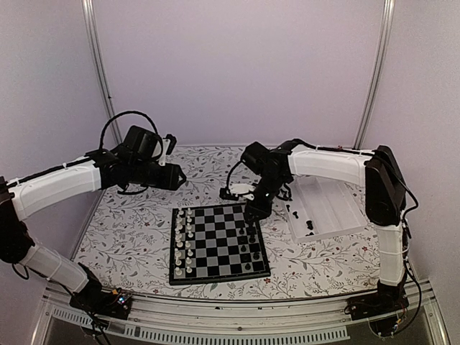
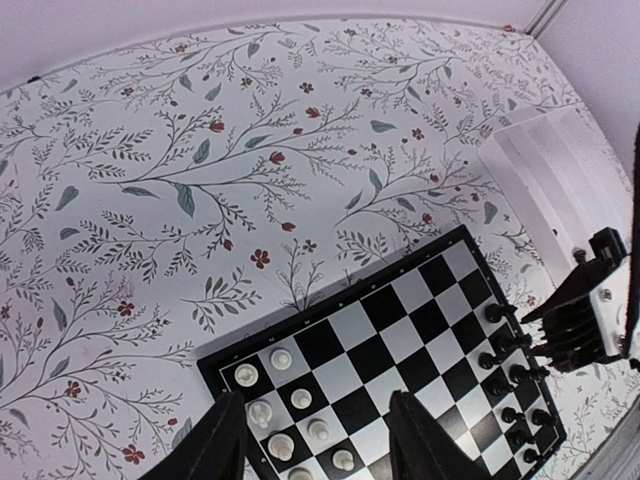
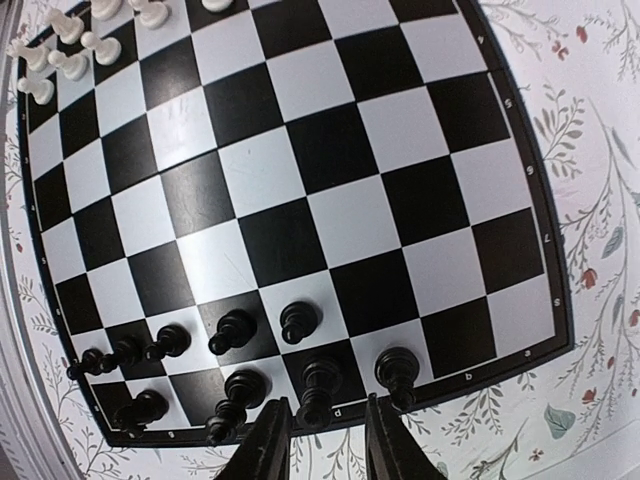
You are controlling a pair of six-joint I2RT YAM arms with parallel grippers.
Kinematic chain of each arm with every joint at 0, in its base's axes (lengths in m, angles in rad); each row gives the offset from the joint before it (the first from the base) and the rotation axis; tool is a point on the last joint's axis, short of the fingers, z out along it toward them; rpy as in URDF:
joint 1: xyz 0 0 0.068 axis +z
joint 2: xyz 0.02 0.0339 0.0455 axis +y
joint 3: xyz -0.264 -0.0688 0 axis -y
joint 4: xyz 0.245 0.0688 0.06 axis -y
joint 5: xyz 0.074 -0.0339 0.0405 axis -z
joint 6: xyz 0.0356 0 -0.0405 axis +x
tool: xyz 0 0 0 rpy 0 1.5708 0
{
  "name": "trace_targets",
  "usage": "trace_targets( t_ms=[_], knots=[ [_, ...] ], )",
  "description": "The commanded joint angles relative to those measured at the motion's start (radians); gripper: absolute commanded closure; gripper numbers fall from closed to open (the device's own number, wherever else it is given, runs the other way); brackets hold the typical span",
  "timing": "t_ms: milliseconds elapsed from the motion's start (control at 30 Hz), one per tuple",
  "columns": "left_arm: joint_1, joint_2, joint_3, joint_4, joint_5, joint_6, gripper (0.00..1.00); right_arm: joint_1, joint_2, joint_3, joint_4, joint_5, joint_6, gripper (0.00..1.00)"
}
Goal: Set up the chess pieces on the board
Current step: Place the chess piece on the chessboard, then pick up the chess piece from the storage box.
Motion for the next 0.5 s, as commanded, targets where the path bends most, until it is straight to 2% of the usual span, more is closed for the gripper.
trace_targets(
  t_ms=[0,200,467],
  knots=[
    [0.014,0.015,0.048,0.008,0.022,0.009,0.49,-0.003,-0.086,0.069,-0.055,-0.034,0.006,0.73],
    [0.010,0.050,0.083,0.033,0.117,0.009,0.51,-0.064,-0.228,0.013,-0.059,-0.040,0.009,0.73],
    [-0.033,0.129,0.153,0.085,0.184,0.016,0.52,-0.314,-0.433,-0.272,0.069,-0.008,0.002,0.73]
  ],
)
